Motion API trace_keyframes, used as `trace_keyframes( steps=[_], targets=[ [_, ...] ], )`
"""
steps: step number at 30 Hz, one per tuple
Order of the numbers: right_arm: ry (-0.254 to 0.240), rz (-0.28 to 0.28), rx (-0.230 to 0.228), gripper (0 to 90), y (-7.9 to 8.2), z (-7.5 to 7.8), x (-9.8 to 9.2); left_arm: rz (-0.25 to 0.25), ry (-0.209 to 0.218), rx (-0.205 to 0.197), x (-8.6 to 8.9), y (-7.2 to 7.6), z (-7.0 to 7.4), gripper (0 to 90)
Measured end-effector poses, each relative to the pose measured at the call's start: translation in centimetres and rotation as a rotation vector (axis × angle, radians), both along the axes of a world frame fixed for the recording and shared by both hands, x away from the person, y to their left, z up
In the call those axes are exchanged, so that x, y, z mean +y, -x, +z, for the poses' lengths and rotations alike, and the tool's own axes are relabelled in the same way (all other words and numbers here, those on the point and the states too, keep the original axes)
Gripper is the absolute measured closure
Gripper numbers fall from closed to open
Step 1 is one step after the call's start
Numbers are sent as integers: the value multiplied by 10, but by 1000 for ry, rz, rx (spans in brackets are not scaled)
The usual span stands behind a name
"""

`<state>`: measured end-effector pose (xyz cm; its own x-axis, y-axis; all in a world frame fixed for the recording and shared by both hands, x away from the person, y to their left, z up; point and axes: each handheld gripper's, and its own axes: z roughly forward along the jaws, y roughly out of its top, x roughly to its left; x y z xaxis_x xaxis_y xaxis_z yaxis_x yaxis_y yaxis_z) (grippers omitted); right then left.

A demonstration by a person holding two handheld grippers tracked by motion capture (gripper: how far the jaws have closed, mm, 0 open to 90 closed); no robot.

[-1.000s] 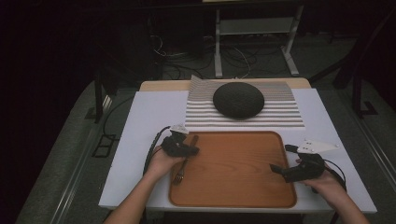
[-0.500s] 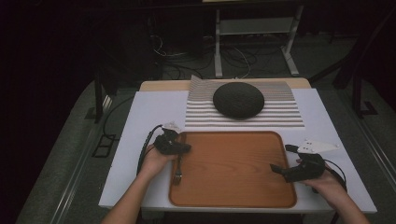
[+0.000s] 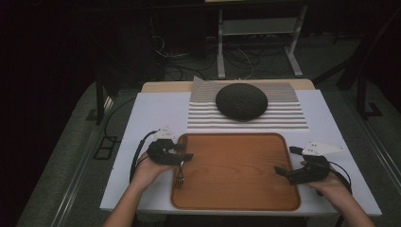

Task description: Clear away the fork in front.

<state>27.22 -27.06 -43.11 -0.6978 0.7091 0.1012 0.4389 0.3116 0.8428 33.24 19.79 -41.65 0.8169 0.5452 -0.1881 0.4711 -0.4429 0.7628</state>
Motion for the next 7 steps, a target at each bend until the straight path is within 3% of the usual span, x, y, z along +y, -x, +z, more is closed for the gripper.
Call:
trace_keyframes(
  steps=[2,4,5,7],
  targets=[
    [0,0,-3,26,0,0,0,6,6,-12,4,6,0,286],
    [-1,-1,-4,26,0,1,0,21,11,-16,8,13,-1,58],
    [0,-1,-5,26,0,1,0,17,16,-19,10,17,-2,0],
    [0,-1,-5,26,0,0,0,10,20,-37,15,23,-3,0]
  ],
)
